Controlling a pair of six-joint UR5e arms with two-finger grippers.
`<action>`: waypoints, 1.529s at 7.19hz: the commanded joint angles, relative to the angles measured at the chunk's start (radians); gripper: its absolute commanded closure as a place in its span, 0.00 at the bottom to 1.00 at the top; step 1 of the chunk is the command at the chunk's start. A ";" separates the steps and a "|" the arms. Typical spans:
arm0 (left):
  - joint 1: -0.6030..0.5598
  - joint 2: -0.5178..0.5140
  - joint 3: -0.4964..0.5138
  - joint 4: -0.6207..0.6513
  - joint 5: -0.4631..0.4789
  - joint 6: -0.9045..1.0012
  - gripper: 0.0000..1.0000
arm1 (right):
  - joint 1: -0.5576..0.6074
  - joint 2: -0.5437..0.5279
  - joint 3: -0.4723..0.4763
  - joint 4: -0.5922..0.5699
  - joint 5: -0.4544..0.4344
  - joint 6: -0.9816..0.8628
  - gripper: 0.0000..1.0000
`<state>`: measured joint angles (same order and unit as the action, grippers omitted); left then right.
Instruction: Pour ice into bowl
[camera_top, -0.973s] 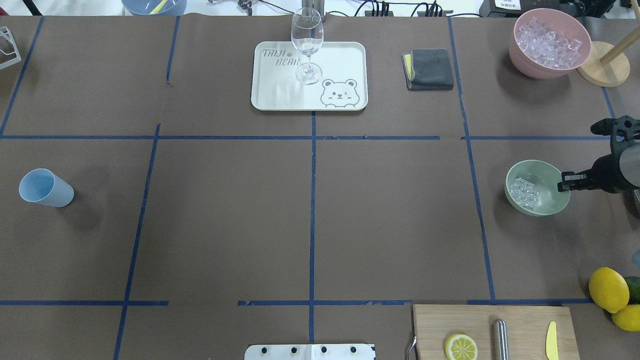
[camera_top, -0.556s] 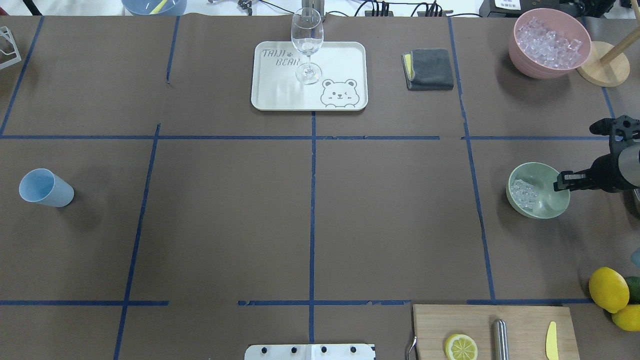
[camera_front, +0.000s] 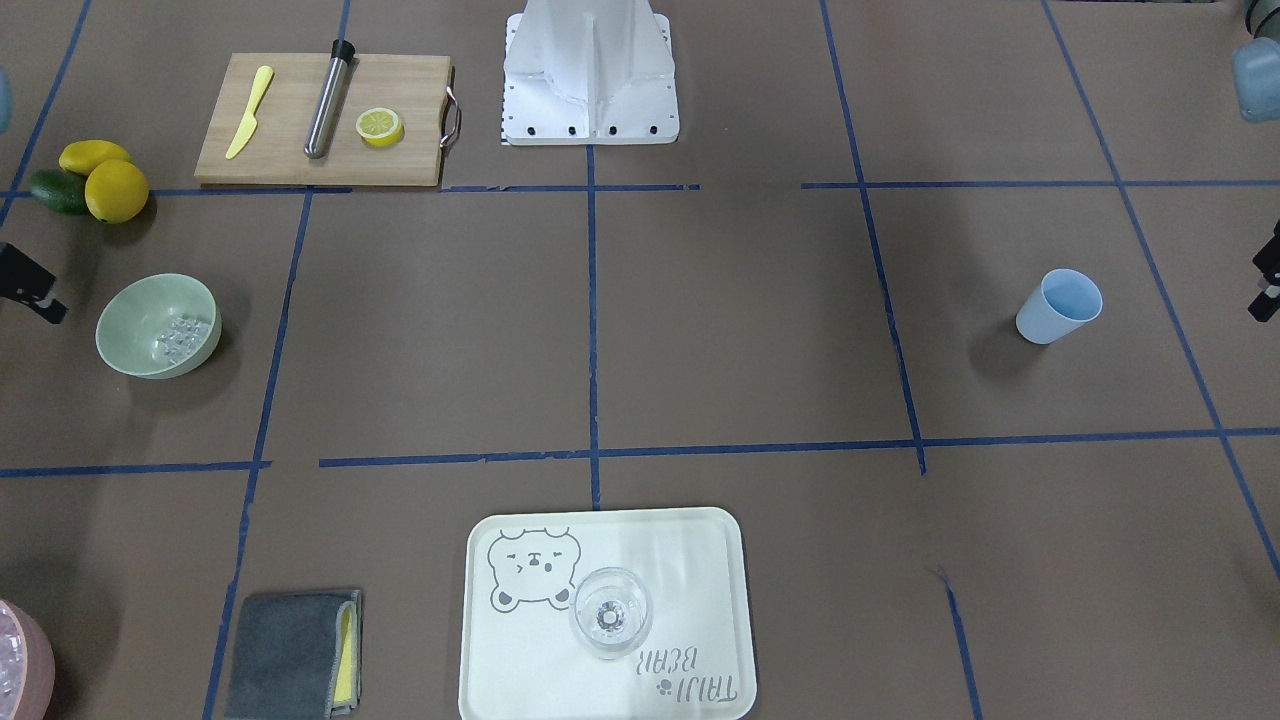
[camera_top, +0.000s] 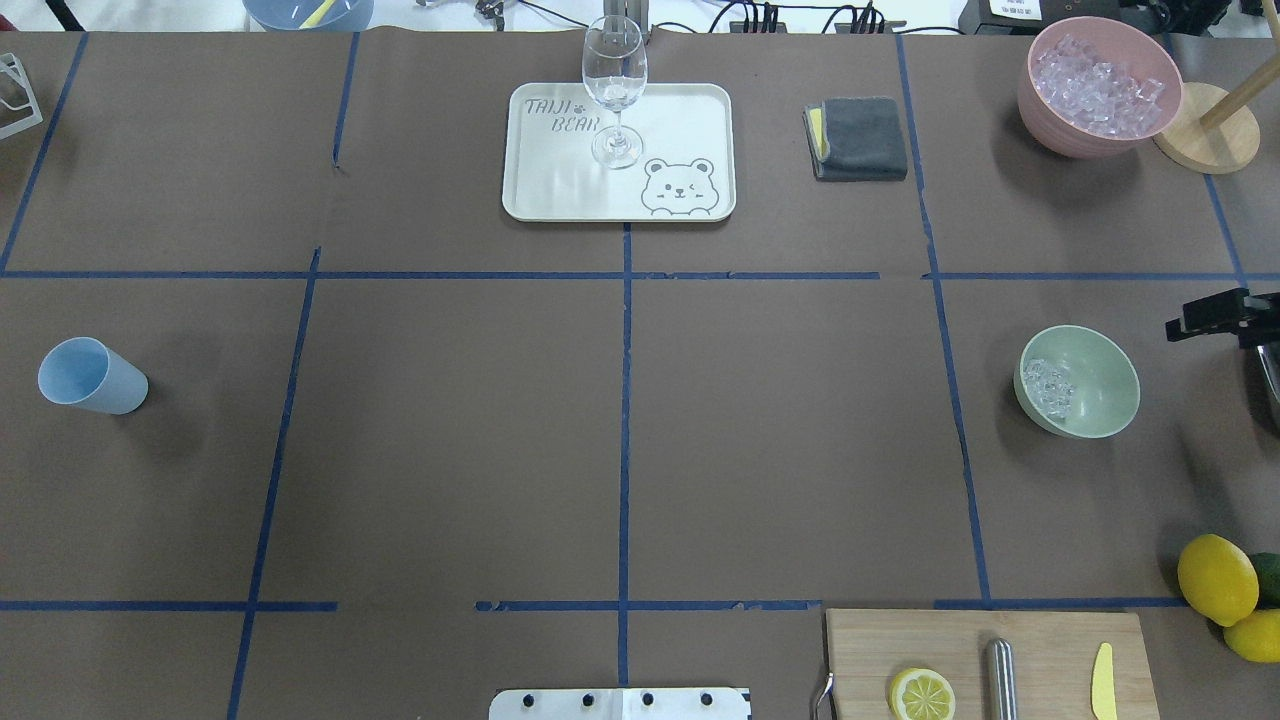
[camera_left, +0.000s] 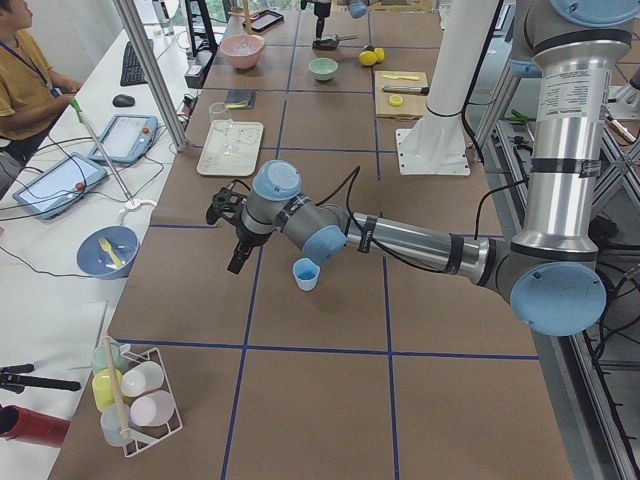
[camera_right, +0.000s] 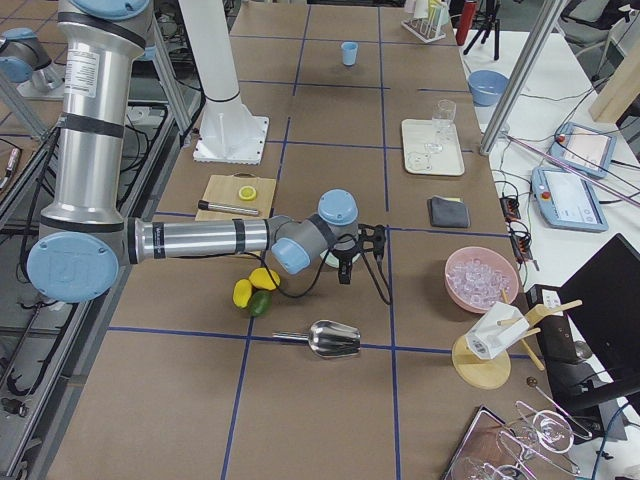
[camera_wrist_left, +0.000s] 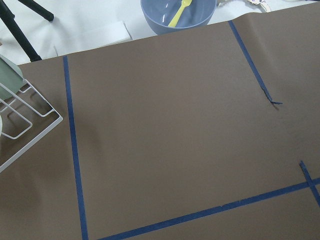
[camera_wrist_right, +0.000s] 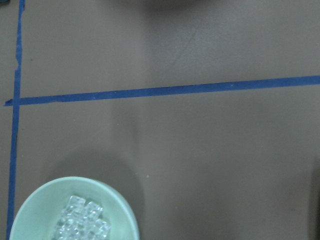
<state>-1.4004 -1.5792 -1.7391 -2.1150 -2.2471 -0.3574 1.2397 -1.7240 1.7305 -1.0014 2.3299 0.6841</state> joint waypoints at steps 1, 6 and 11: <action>0.000 0.030 0.003 0.117 -0.011 0.100 0.00 | 0.223 0.035 -0.006 -0.250 0.049 -0.334 0.00; -0.049 0.054 -0.008 0.495 -0.094 0.318 0.00 | 0.348 0.087 0.017 -0.654 0.043 -0.712 0.00; -0.046 0.074 0.021 0.436 -0.103 0.318 0.00 | 0.328 0.102 0.017 -0.652 0.031 -0.710 0.00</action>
<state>-1.4463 -1.5012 -1.7224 -1.6492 -2.3476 -0.0398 1.5755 -1.6288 1.7467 -1.6541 2.3611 -0.0263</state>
